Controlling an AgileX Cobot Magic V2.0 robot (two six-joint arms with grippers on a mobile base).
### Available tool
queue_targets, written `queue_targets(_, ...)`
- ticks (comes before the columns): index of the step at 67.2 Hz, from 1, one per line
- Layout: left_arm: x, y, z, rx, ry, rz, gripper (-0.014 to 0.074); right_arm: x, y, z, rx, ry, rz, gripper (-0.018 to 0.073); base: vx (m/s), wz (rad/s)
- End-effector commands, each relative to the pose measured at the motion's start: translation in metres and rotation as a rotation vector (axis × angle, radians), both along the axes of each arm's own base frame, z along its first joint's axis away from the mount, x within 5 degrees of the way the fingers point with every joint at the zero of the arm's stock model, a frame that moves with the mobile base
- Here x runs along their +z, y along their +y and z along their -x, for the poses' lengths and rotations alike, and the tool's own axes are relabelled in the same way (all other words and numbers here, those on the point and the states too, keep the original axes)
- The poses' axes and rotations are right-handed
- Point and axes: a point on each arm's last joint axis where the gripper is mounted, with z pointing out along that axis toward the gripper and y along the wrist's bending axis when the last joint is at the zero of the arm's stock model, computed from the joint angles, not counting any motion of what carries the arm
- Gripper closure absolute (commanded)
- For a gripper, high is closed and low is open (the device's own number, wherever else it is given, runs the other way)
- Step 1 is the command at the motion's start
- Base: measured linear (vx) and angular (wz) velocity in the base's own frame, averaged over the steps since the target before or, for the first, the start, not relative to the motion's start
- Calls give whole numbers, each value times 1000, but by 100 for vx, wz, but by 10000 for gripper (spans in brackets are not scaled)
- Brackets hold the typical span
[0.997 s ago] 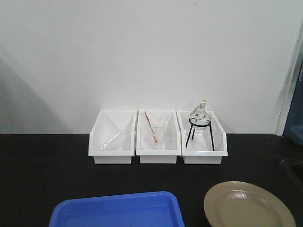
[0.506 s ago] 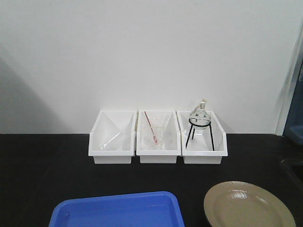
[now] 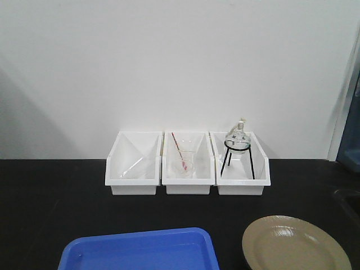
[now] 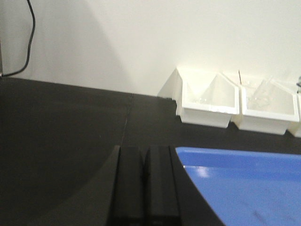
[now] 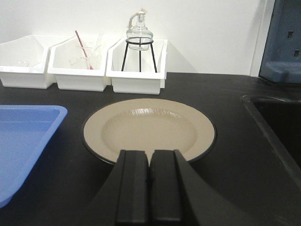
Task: Place disk in tray to left cabinet
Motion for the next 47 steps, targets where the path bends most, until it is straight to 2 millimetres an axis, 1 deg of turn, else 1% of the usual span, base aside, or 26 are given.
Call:
queue_targets(1,8,1,1,12,-139,7,603,7,0,-1,1,-134,-9,568,0,0)
queue_targets(6,18,2,2,18,-208,6,603,16,1,0,4,-224,-54,568,0,0)
queue_targets(10,33,2,5,22,-279,4,603,29,0,2,8,-312,-94,568,0,0)
queue_targets(15,53,2,10,20,-327,4,603,45,0,4,9,-339,-100,566,0,0)
queue_targets(16,58,2,11,20,-334,-2,603,51,0,5,9,-345,-101,566,0,0)
queue_targets(18,67,2,13,18,-338,-7,603,58,0,5,8,-327,-95,565,0,0)
queue_targets(21,85,1,16,16,-341,-24,603,70,0,6,5,-297,-92,564,0,0)
queue_targets(25,100,0,16,13,-299,-62,603,88,0,4,2,-241,-85,563,0,0)
queue_targets(29,113,0,12,10,-251,-96,603,96,0,-1,-3,-166,-74,561,0,0)
queue_targets(31,115,0,9,7,-223,-104,603,101,0,-4,-5,-140,-70,560,0,0)
queue_targets(34,118,0,4,5,-190,-120,603,104,1,-10,-7,-84,-65,560,0,0)
queue_targets(38,117,0,-3,4,-157,-122,603,105,2,-19,-8,-45,-59,557,0,0)
queue_targets(47,103,0,-17,-6,-42,-118,596,97,4,-42,-11,52,-38,542,0,0)
